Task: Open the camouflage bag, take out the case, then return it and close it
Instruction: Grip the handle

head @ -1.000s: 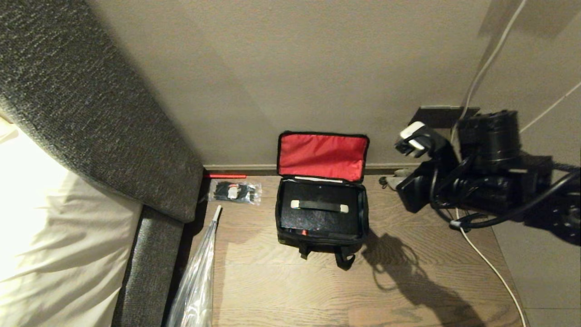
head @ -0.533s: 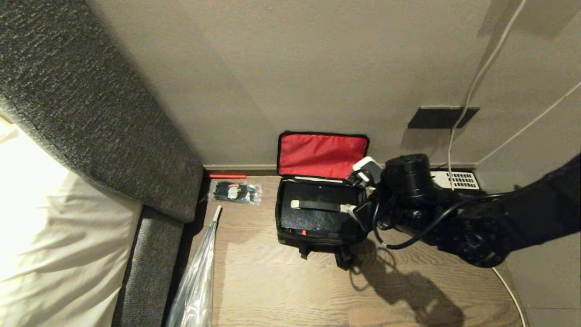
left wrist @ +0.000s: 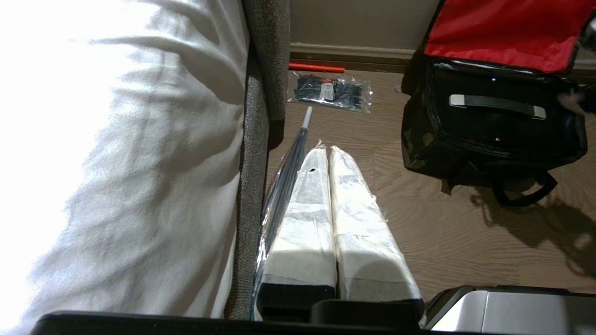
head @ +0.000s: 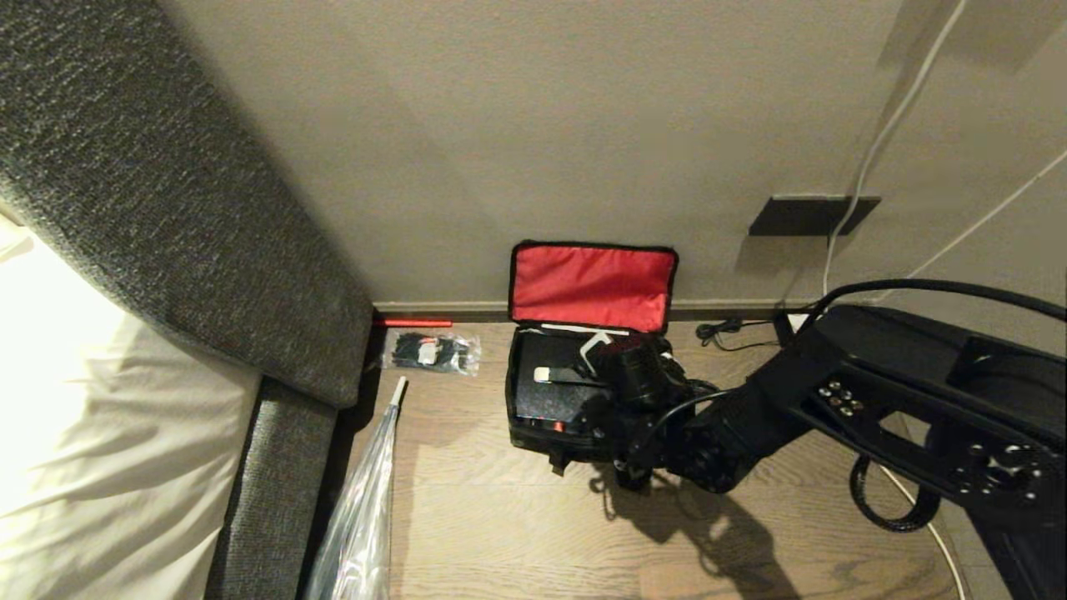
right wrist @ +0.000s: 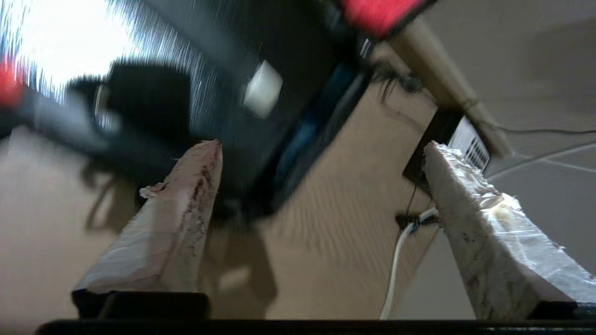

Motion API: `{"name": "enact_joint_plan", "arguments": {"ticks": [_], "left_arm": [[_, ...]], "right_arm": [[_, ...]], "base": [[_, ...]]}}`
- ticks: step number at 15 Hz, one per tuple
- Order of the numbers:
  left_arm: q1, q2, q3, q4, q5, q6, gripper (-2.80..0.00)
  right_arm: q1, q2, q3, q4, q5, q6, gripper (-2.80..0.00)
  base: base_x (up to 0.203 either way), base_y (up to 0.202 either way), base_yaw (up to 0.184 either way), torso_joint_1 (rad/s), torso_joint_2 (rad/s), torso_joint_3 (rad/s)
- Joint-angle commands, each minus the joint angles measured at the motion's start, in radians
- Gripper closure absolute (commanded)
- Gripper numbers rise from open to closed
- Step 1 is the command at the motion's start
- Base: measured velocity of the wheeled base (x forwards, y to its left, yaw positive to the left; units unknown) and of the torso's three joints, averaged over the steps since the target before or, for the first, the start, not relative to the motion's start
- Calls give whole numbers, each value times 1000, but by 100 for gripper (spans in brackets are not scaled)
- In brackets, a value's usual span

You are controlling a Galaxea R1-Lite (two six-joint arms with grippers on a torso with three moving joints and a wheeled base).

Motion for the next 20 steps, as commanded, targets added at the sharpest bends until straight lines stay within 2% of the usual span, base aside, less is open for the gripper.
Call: {"name": "enact_joint_plan", "arguments": {"ticks": [1, 3, 5, 6, 9, 11, 12, 15, 16, 20], "left_arm": [[1, -2, 3, 1, 1, -1, 0], [1, -2, 3, 1, 1, -1, 0], [1, -2, 3, 0, 1, -1, 0], [-1, -2, 3, 0, 1, -1, 0], [-1, -2, 2, 0, 1, -1, 0], [1, -2, 3, 0, 1, -1, 0], [-1, -2, 2, 0, 1, -1, 0], [1, -2, 3, 0, 1, -1, 0], [1, -2, 3, 0, 1, -1, 0], [1, -2, 3, 0, 1, -1, 0]], "right_arm": [[6, 107, -133, -61, -42, -25, -280], [12, 180, -163, -177, -86, -87, -280], [11, 226, -223, -247, -84, -255, -280], [12, 238, -235, -258, -56, -279, -280], [11, 266, -259, -272, 169, -289, -280], [-4, 273, -277, -263, 415, -298, -280], [-22, 273, -283, -260, 511, -326, -280], [-102, 271, -313, -229, 540, -551, -280], [-121, 268, -336, -195, 550, -601, -280], [-130, 220, -328, -101, 568, -537, -280]], "base": [[0, 0, 0, 0, 0, 0], [0, 0, 0, 0, 0, 0], [0, 0, 0, 0, 0, 0], [0, 0, 0, 0, 0, 0], [0, 0, 0, 0, 0, 0], [0, 0, 0, 0, 0, 0], [0, 0, 0, 0, 0, 0], [0, 0, 0, 0, 0, 0], [0, 0, 0, 0, 0, 0], [0, 0, 0, 0, 0, 0]]}}
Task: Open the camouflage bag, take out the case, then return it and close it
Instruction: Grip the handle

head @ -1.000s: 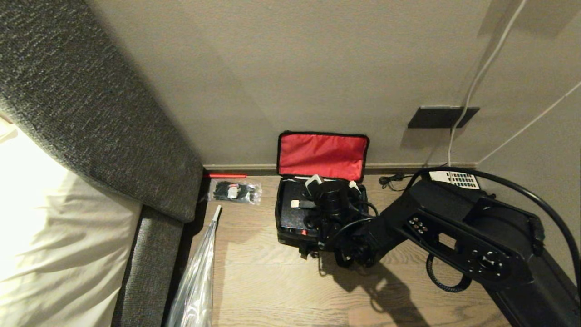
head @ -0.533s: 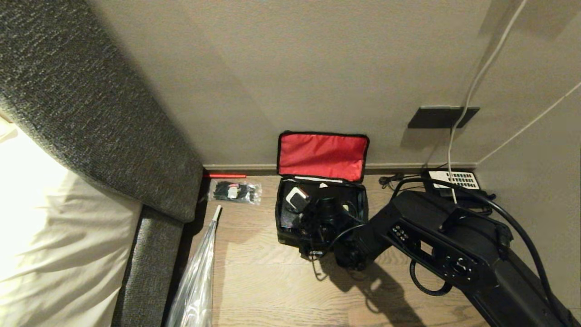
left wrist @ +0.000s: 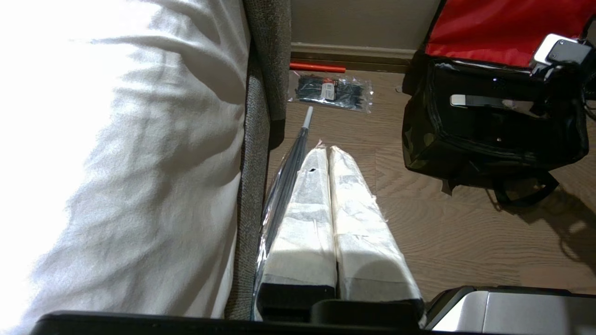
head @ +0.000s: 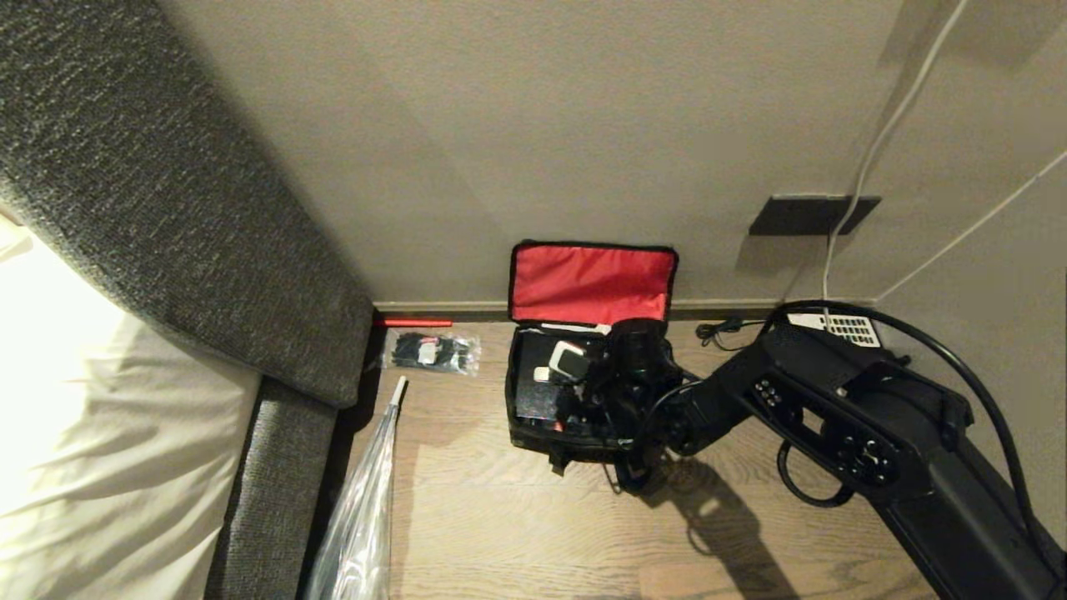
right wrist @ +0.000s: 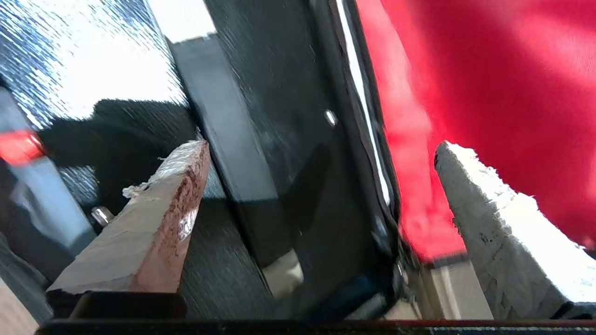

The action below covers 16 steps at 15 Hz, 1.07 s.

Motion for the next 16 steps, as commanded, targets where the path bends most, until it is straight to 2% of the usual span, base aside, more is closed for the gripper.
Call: {"name": "enact_joint_plan", "arguments": {"ticks": [1, 2, 4, 5, 7, 9, 10, 12, 14, 15, 16], "left_arm": [[0, -2, 3, 0, 1, -1, 0], [0, -2, 3, 0, 1, -1, 0], [-1, -2, 3, 0, 1, -1, 0], [-1, -2, 3, 0, 1, -1, 0], [0, -2, 3, 0, 1, -1, 0], [0, -2, 3, 0, 1, -1, 0], [0, -2, 3, 0, 1, -1, 0], [-1, -2, 3, 0, 1, -1, 0], [0, -2, 3, 1, 1, -1, 0], [0, -2, 3, 0, 1, -1, 0], [0, -2, 2, 0, 1, -1, 0]], "right_arm": [[2, -33, -6, 45, 11, 62, -280], [5, -39, -9, 66, 18, 86, -280], [8, -66, 51, 35, 13, -18, -280], [8, -67, 60, -7, 9, -37, -280], [12, -81, 152, -72, 13, -40, -280], [26, -177, 261, -33, 18, -3, -280], [30, -223, 292, 35, 21, 11, -280], [18, -278, 260, 230, 42, 31, -280], [-36, -311, 152, 512, 116, 76, -280], [-64, -316, 98, 609, 151, 115, -280], [-76, -307, 34, 638, 165, 146, -280]], "base": [[0, 0, 0, 0, 0, 0], [0, 0, 0, 0, 0, 0], [0, 0, 0, 0, 0, 0], [0, 0, 0, 0, 0, 0], [0, 0, 0, 0, 0, 0], [0, 0, 0, 0, 0, 0], [0, 0, 0, 0, 0, 0], [0, 0, 0, 0, 0, 0], [0, 0, 0, 0, 0, 0], [0, 0, 0, 0, 0, 0], [0, 0, 0, 0, 0, 0]]}}
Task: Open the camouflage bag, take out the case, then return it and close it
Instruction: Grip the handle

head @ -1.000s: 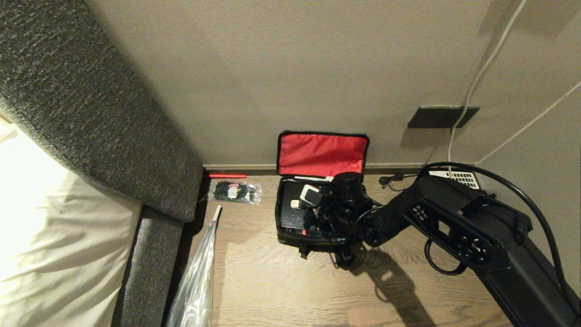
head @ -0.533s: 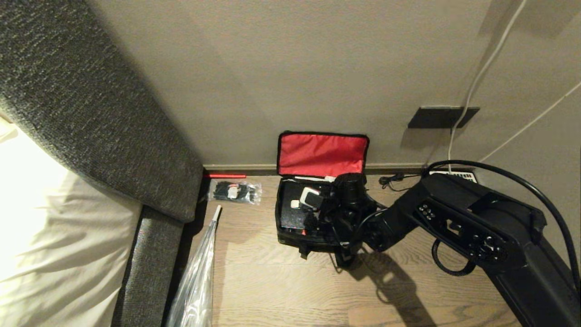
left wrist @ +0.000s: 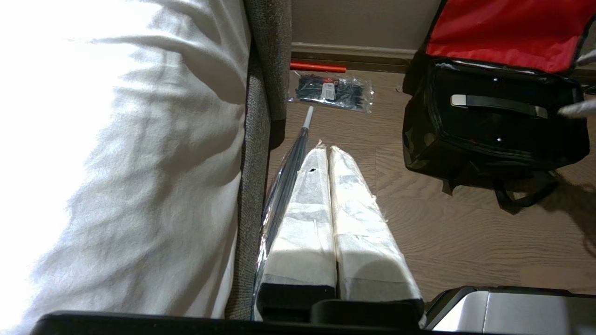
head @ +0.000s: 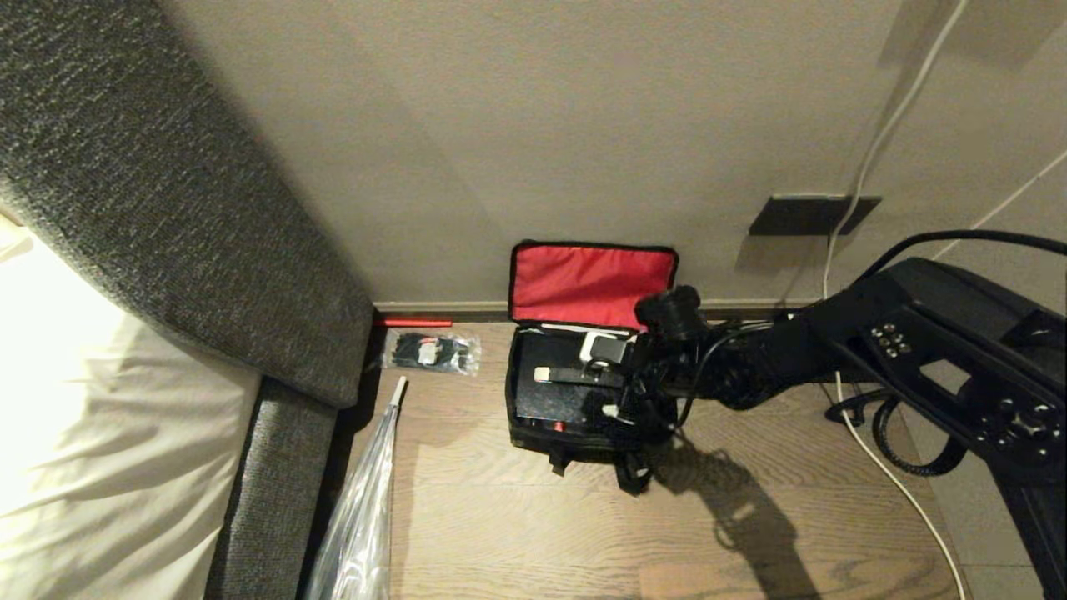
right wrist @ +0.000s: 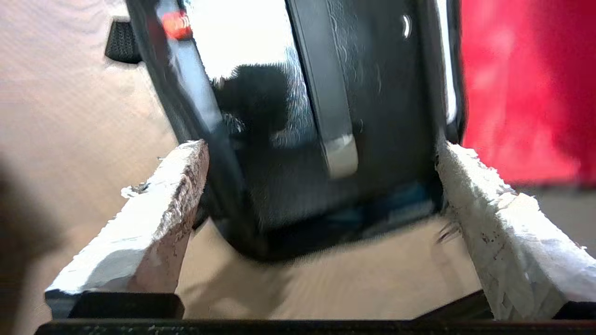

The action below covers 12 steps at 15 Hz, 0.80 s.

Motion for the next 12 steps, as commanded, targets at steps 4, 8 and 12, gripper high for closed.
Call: {"name": "enact_joint_plan", "arguments": {"ticks": [4, 8, 12], "left_arm": [[1, -2, 3, 0, 0, 0, 0], [1, -2, 2, 0, 0, 0, 0], [0, -2, 3, 0, 0, 0, 0]], "right_arm": [[0, 114, -133, -185, -201, 23, -280], [57, 234, -92, -582, -268, -228, -280], [121, 311, -39, -775, -309, -295, -280]], "base": [[0, 0, 0, 0, 0, 0], [0, 0, 0, 0, 0, 0], [0, 0, 0, 0, 0, 0]]}}
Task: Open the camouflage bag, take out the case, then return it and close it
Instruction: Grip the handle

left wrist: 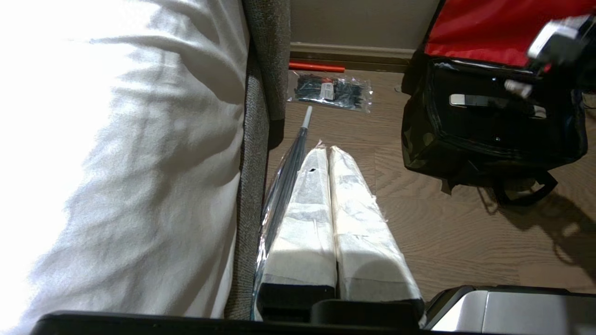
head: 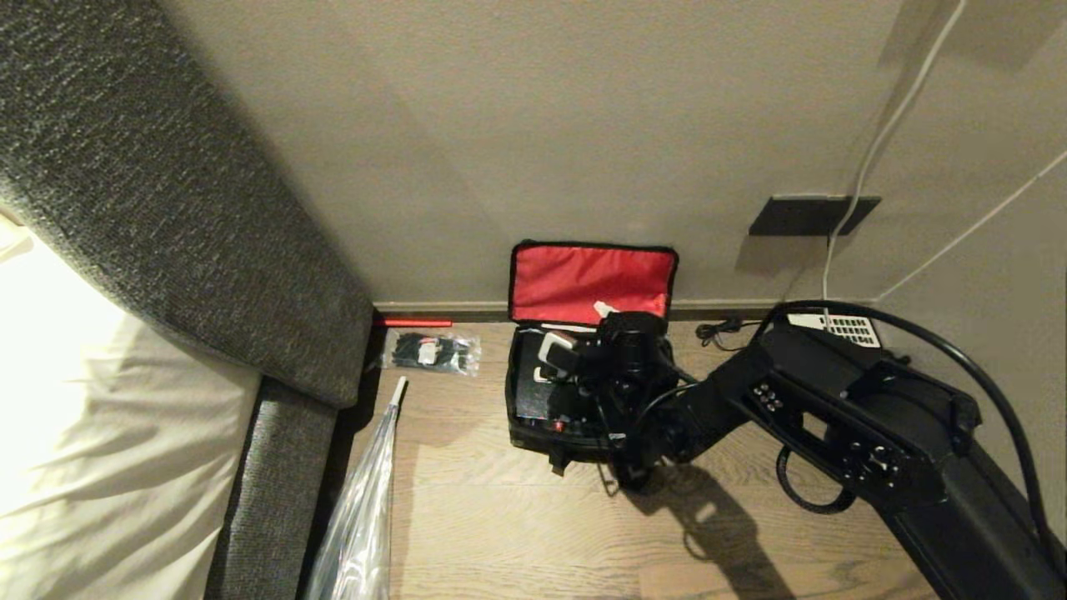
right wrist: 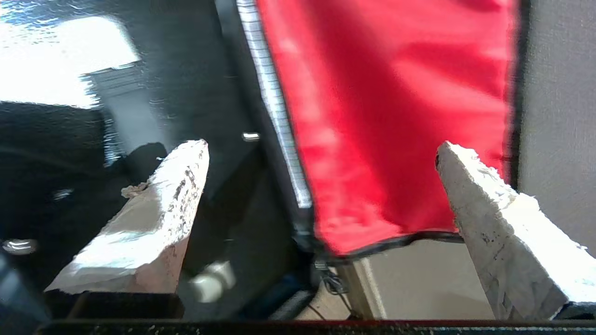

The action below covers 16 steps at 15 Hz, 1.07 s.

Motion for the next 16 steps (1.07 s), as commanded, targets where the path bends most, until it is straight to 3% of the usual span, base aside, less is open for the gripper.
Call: {"name": "enact_joint_plan", "arguments": {"ticks": [1, 4, 7, 8, 11, 16], "left_arm": [[1, -2, 3, 1, 1, 0, 0], [1, -2, 3, 0, 1, 0, 0], [1, -2, 3, 1, 1, 0, 0], [1, -2, 3, 1, 1, 0, 0], [1, -2, 2, 0, 1, 0, 0], [1, -2, 3, 1, 1, 0, 0]], "right_arm": [[25, 53, 74, -98, -51, -81, -280], [40, 54, 140, -141, -145, -123, -280], [65, 84, 136, -145, -393, -118, -280], [73, 102, 107, -145, -426, -105, -280], [85, 138, 64, -141, -435, -46, -280], [82, 177, -3, -166, -433, -77, -280]], "base": [[0, 0, 0, 0, 0, 0], [0, 0, 0, 0, 0, 0], [0, 0, 0, 0, 0, 0], [0, 0, 0, 0, 0, 0], [0, 0, 0, 0, 0, 0], [0, 0, 0, 0, 0, 0]]}}
